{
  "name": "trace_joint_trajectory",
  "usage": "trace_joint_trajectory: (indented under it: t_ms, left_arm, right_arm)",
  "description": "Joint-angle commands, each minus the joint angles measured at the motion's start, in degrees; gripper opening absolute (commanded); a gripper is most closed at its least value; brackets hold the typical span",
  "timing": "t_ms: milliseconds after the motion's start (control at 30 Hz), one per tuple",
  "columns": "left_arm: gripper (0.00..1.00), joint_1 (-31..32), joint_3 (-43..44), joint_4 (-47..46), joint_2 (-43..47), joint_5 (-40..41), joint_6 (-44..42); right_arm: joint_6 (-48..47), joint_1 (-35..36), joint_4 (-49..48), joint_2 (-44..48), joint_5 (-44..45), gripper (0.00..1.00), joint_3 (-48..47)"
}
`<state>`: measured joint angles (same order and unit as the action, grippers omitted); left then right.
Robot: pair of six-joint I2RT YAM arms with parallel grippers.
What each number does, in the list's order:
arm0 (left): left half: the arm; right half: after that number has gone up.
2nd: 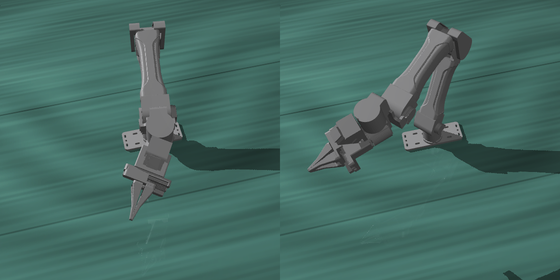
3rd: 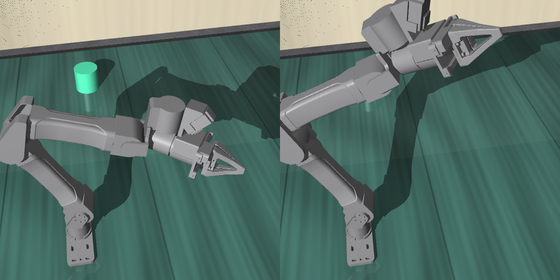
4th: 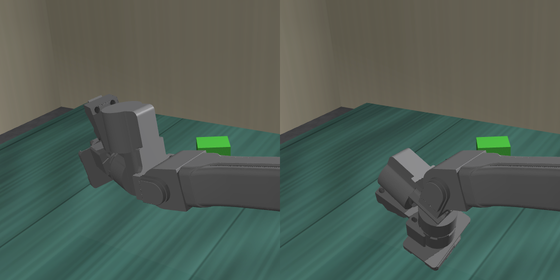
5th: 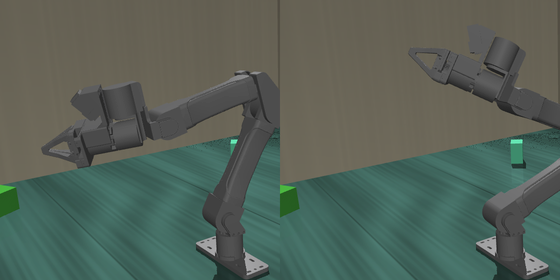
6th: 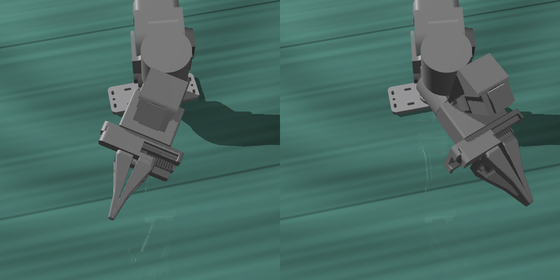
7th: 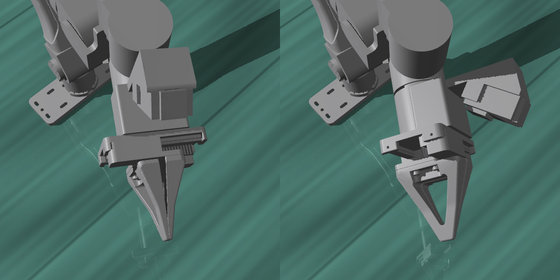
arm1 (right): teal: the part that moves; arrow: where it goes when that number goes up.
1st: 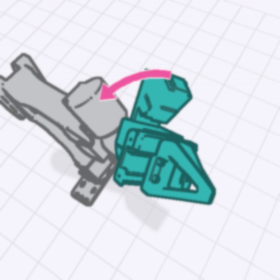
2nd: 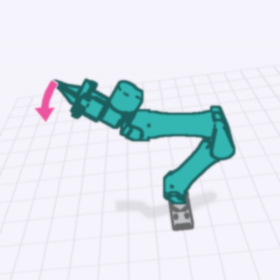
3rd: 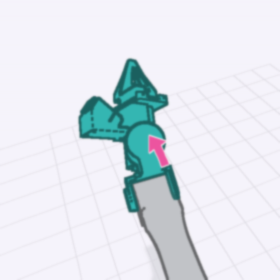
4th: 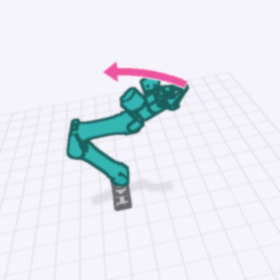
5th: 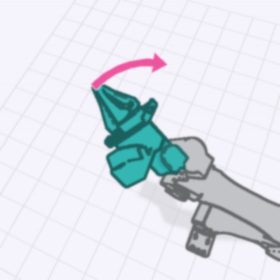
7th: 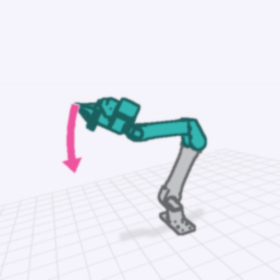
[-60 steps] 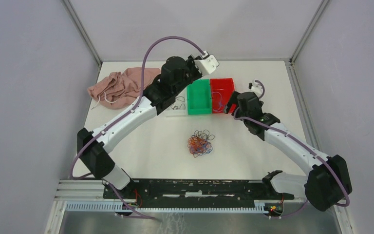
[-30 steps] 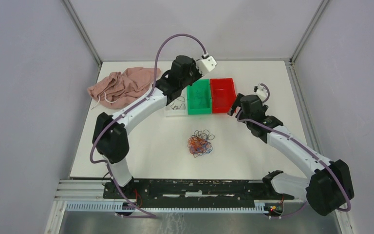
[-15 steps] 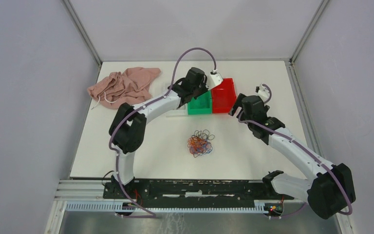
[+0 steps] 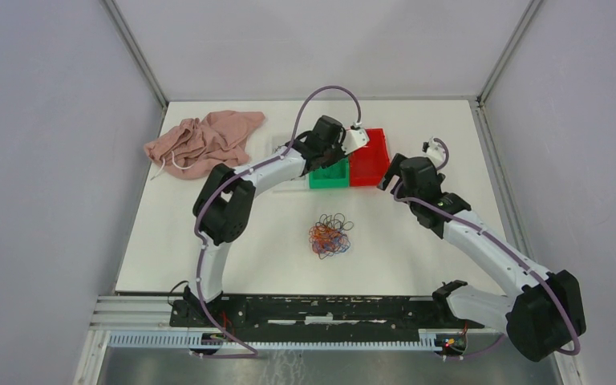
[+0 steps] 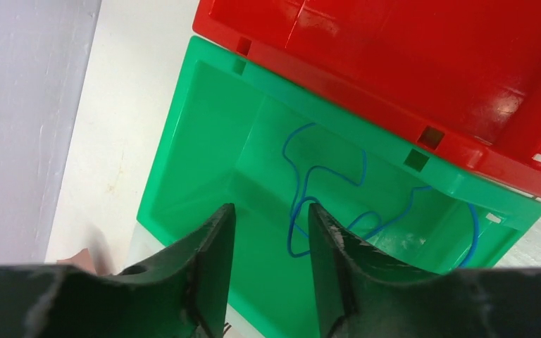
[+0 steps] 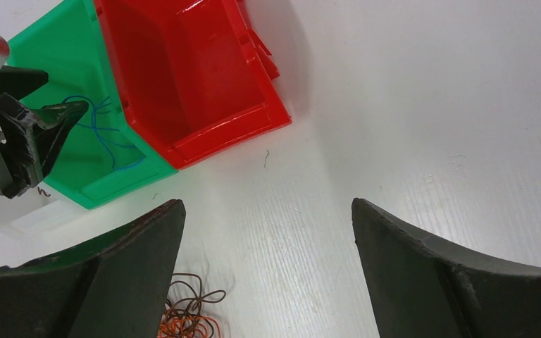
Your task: Untangle the cables
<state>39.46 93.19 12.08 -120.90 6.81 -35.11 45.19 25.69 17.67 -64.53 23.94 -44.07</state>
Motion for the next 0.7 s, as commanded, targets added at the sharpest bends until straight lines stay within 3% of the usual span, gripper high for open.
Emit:
trace_joint_trajectory:
  t_ms: [0,200,300,400,667]
  left_arm:
    - [0.53,-0.69,4.13,1.40,1.05,-2.73,-1.02]
    - [0.83,-1.21,3.78,4.39,4.27,-5.00,-0.76]
    - [0.88,-2.05,5.85,8.91,5.69,-8.30,-1.10]
    - [1.00,-3.27,9.06,15.86,6.74,-12.36,-1.73]
    - [0.99,-7.49,14.13,27.52,13.19,-23.29,-1.13]
  right_arm:
    - [-0.02,-0.44,-1.50,2.45,-0.63,0.95,0.48]
    - [-0.01,-0.49,-1.20,3.43,-2.55,0.94,0.43]
    - [-0.77,-0.55,-0.48,4.29,-3.48,0.94,-0.19]
    - [-1.90,-0.55,-0.10,5.06,-5.39,0.94,-0.71]
    - [-2.98,-0.44,-1.77,2.88,-16.11,0.93,0.26]
